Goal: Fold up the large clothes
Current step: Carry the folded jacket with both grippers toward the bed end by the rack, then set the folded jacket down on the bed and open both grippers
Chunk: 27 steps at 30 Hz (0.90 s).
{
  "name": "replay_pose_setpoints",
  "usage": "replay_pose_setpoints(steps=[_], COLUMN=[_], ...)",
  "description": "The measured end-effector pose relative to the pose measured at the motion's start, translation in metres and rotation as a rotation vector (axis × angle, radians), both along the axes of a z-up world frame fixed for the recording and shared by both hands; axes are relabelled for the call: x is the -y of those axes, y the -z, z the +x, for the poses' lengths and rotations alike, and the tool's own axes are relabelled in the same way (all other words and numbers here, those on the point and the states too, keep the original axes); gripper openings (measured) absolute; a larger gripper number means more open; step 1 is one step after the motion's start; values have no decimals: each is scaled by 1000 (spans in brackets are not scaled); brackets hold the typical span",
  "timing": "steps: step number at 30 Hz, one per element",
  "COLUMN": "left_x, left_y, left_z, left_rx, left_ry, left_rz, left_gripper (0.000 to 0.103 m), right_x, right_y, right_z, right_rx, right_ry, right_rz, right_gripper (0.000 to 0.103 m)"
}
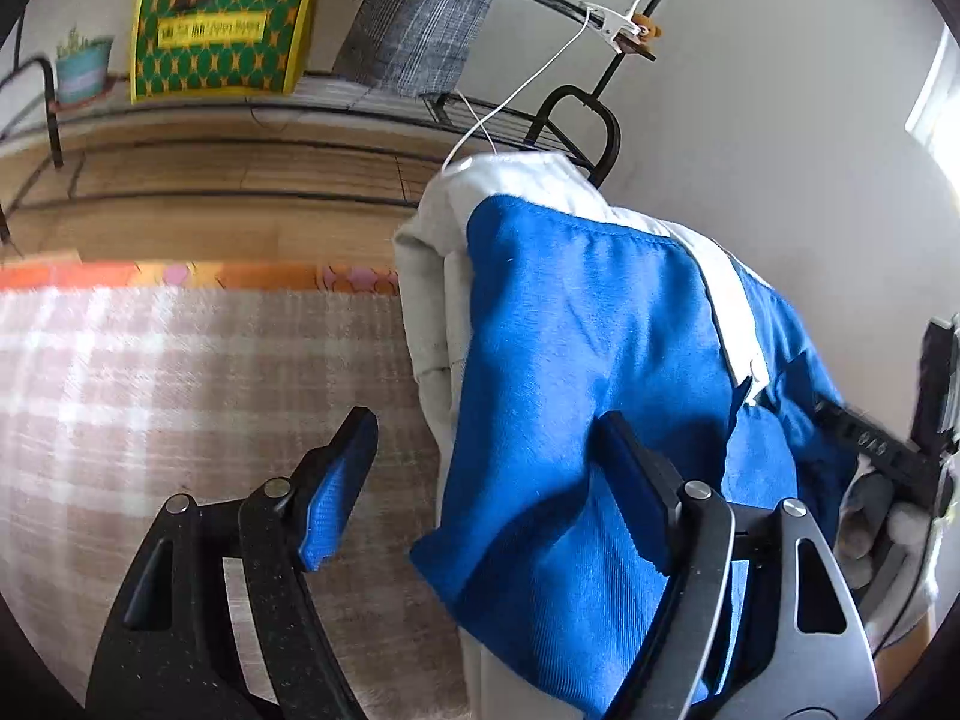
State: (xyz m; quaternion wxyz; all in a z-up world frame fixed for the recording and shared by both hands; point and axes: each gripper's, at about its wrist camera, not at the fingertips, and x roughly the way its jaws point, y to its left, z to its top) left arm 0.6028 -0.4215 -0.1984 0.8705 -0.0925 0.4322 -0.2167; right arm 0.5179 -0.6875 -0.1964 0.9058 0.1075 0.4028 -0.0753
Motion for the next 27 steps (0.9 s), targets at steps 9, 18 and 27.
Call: replay_pose_setpoints(steps=[9, 18, 27], left_x=[-29, -41, -54], left_y=[-30, -107, -188], left_z=[-31, -98, -191], left_rx=[17, 133, 257], left_ry=[-27, 24, 81], left_rz=[-2, 9, 0], left_gripper=[70, 70, 70], right_x=[6, -24, -67], right_y=[-57, -118, -182], right_z=[-52, -92, -161], right_rx=[131, 186, 257], right_ry=[64, 15, -15], right_rz=[-53, -62, -77], right_gripper=[54, 54, 54])
